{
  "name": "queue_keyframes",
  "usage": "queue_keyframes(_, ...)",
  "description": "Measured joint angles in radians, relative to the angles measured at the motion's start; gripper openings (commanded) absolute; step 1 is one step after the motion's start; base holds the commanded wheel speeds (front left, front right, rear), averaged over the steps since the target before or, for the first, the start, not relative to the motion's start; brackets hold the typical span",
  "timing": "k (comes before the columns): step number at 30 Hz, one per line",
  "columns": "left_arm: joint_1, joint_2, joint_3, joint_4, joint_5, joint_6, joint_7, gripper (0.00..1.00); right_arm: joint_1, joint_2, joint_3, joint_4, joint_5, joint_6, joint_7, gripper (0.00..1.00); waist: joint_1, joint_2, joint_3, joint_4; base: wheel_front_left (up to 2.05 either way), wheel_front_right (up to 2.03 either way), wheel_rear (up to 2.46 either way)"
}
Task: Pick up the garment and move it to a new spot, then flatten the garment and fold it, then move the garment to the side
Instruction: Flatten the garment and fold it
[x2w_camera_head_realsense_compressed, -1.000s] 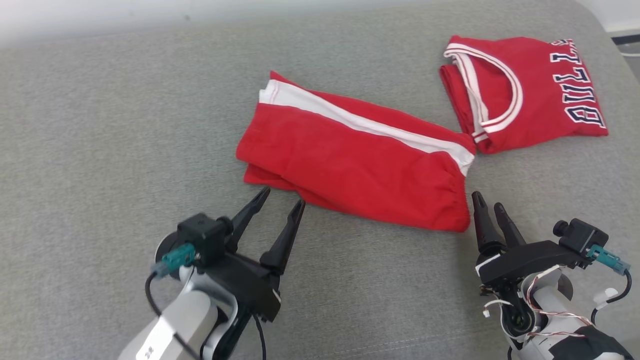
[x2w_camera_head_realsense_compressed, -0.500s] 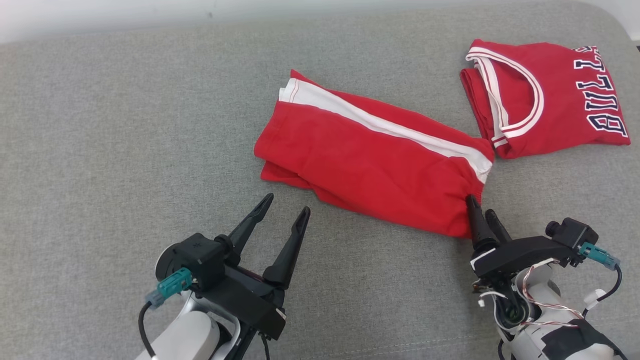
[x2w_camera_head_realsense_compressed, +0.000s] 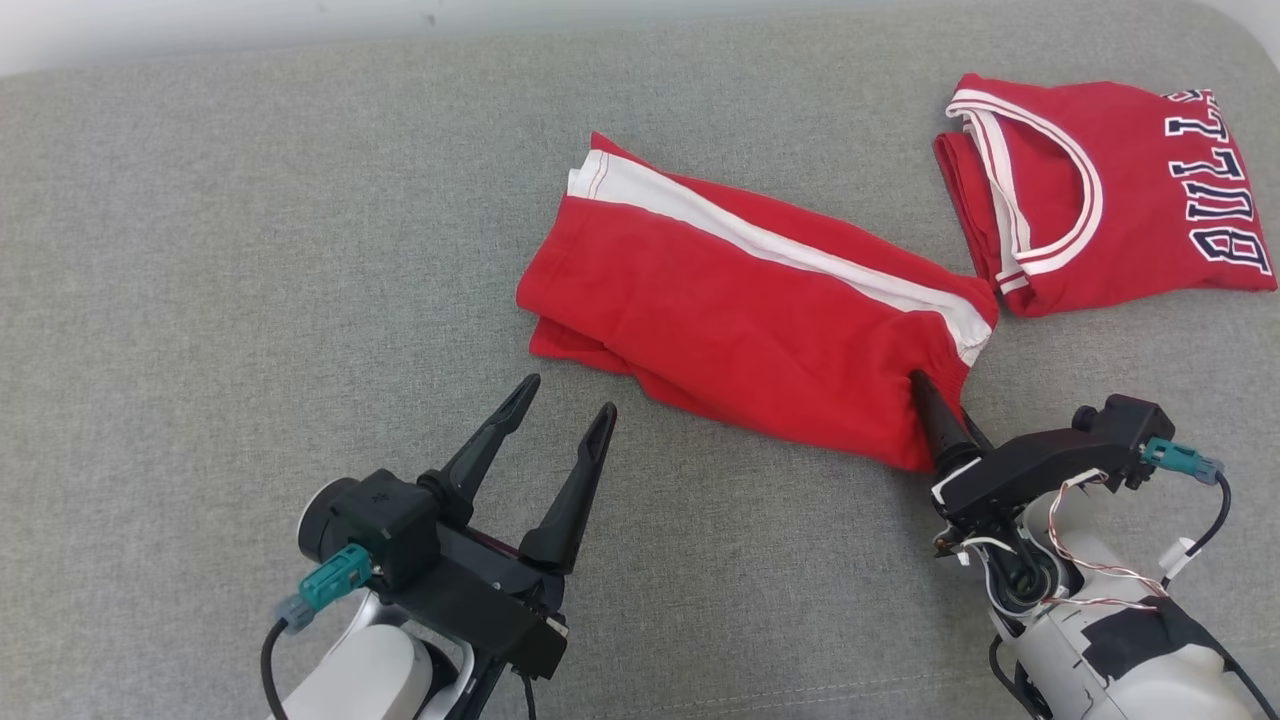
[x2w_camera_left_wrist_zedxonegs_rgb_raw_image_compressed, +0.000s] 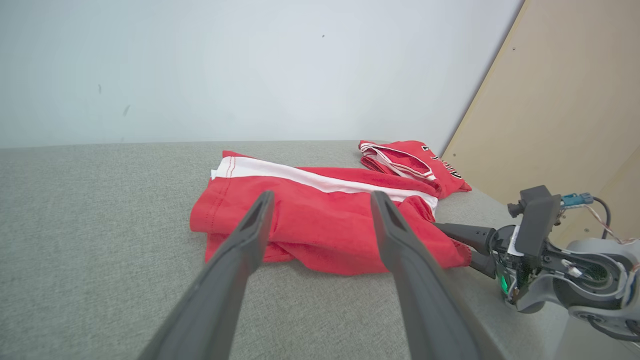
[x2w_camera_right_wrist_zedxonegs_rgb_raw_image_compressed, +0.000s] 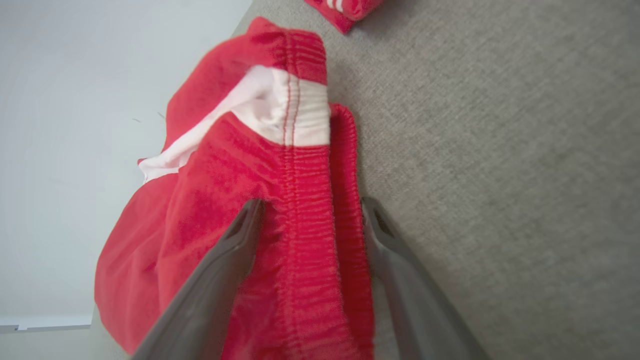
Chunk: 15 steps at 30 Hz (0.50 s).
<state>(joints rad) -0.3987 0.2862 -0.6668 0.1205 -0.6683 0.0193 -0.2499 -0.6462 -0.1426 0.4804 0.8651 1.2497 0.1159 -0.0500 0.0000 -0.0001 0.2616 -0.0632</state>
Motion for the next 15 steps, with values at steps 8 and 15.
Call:
queue_keyframes(8, 0.003, -0.002, 0.012, -0.011, 0.01, 0.0, 0.0, 1.0, -0.034, 0.015, 0.015, 0.024, 0.001, 0.007, 0.032, 0.0, 0.0001, 0.0001, -0.001, 0.002, 0.0, 0.0, 0.0)
queue_keyframes(15, 0.02, -0.002, 0.024, -0.015, 0.012, -0.001, 0.0, 1.0, -0.055, 0.038, 0.032, 0.025, -0.002, 0.007, 0.01, 0.0, 0.0002, 0.0003, -0.006, -0.002, 0.0, 0.0, 0.0)
